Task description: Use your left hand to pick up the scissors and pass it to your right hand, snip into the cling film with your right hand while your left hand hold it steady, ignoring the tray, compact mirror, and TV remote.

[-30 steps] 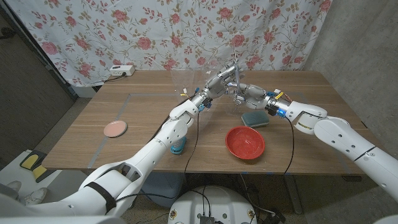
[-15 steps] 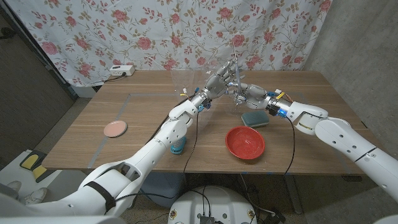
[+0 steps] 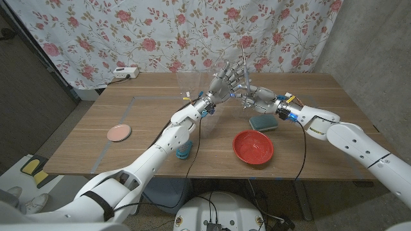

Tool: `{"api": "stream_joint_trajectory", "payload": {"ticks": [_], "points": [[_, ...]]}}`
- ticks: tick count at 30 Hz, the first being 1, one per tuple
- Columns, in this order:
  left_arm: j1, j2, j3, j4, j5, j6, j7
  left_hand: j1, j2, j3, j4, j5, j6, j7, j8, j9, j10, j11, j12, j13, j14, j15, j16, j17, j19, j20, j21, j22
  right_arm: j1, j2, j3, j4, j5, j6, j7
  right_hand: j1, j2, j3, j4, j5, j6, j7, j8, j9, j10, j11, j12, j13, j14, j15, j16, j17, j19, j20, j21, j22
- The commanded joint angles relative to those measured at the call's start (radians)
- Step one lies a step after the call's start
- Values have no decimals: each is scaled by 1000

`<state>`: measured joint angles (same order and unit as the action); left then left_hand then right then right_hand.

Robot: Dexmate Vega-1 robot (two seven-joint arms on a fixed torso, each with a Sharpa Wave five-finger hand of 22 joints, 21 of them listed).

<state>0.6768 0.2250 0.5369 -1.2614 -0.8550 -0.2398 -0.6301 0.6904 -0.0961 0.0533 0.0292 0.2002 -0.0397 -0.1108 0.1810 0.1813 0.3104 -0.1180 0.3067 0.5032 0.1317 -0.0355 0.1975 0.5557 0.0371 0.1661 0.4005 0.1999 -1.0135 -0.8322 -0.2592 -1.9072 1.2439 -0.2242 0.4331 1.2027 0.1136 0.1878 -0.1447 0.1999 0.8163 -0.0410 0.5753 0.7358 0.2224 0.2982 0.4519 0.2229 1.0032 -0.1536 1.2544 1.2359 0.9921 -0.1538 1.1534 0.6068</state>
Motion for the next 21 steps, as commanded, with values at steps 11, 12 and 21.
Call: {"api": "stream_joint_trajectory", "payload": {"ticks": [11,12,21], "points": [[63,114,-42,-202,4,-43,100,-6,6,-7,-2,12,-5,0,9,1,0,-3,-4,5,-2,5,4,-6,-3,4,-4,3,-34,-10,51,6,54,-31,-28,-5,6,13,-1,-3,-9,-6,17,56,670,-481,887,1001,-15,-64,19,0,-13,-65,15,-15],[65,117,-43,-206,1,-41,103,-6,6,-7,-2,13,-6,0,8,1,-1,-3,-4,5,-3,5,4,-6,-3,4,-4,3,-36,-11,53,5,55,-31,-29,-5,6,14,-1,-3,-8,-5,18,55,671,-481,889,1002,-16,-64,19,0,-14,-65,15,-17],[98,173,-60,-256,4,-31,145,-3,9,-7,-2,17,-9,0,9,1,-6,-2,-9,6,-15,13,3,-12,-3,2,-6,3,-68,-20,85,-8,89,-42,-30,-8,7,17,-1,-3,-12,-6,25,54,665,-484,886,996,-21,-64,23,-1,-17,-65,22,-28]]}}
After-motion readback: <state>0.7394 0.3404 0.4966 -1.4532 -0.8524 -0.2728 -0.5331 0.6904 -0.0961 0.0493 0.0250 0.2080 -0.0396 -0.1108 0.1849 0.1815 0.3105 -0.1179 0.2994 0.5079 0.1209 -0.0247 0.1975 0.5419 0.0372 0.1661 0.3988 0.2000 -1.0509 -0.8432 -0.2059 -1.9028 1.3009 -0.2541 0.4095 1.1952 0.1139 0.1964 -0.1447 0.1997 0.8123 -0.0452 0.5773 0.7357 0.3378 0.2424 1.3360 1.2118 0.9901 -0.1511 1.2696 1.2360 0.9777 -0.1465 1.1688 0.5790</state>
